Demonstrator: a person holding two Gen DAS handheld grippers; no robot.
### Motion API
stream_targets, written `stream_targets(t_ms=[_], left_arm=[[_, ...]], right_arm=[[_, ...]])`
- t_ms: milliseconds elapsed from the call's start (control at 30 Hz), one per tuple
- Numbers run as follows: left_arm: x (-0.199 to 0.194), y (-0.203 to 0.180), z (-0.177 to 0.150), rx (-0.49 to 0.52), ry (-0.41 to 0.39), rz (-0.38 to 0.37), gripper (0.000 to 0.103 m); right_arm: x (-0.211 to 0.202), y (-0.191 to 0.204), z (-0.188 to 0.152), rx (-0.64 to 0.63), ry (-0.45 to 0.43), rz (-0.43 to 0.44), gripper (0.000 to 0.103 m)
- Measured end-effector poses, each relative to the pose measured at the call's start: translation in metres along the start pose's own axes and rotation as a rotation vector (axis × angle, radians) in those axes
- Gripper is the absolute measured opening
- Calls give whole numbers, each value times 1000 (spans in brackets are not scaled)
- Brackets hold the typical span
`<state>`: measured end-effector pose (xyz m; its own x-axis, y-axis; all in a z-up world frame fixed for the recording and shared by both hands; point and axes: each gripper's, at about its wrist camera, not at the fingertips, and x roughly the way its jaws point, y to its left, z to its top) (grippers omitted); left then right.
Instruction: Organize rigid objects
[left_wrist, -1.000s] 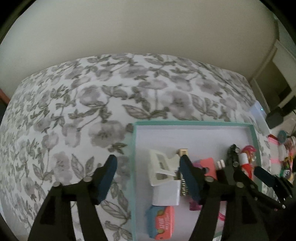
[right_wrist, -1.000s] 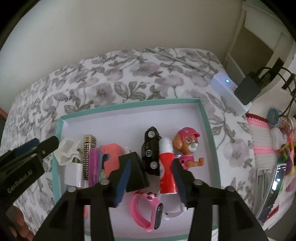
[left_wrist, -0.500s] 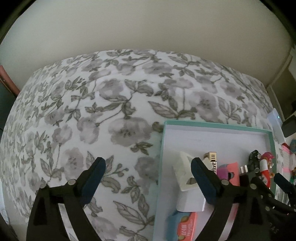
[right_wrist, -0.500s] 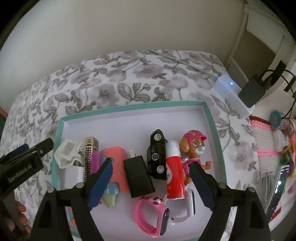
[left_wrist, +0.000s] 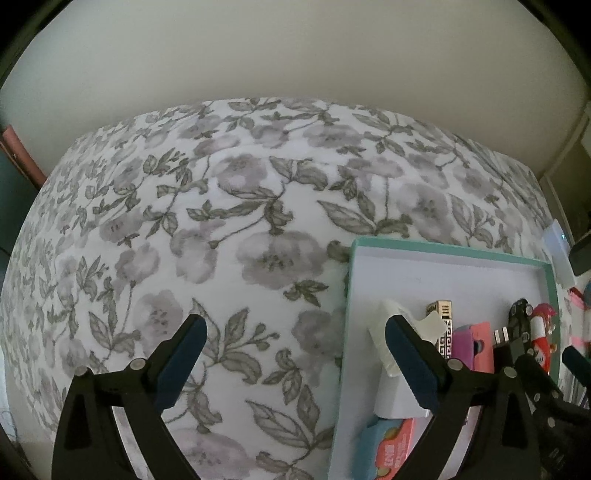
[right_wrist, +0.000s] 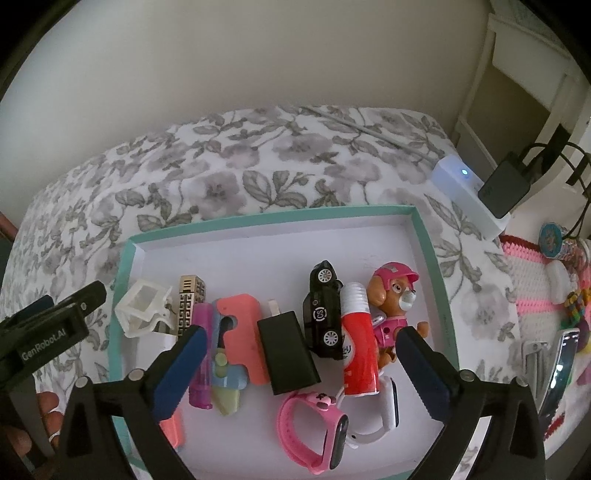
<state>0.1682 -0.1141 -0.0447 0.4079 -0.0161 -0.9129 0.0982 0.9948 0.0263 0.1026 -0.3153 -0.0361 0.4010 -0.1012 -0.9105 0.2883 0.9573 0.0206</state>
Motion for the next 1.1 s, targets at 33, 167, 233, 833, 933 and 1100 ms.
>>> stream_targets(t_ms=[33, 167, 233, 833, 933, 1100], left_arm=[[-1, 0, -1, 4, -3, 3, 97], [-12, 1, -7, 17, -24, 19, 97], [-17, 3, -10, 14, -32, 21, 97], [-69, 26, -54, -16, -69, 78, 97], [-73, 32, -62, -22, -68, 71, 97], [-78, 45, -73, -56, -50, 88, 97]], right_arm=[[-1, 0, 0, 2, -2, 1, 103], [-7, 2, -3, 6, -9, 8, 103], [-11, 3, -6, 4, -16, 6, 103], [-58, 22, -47, -44, -55, -6, 103], [-63, 25, -55, -50, -56, -8, 103], [-69, 31, -67, -60, -55, -9, 103]])
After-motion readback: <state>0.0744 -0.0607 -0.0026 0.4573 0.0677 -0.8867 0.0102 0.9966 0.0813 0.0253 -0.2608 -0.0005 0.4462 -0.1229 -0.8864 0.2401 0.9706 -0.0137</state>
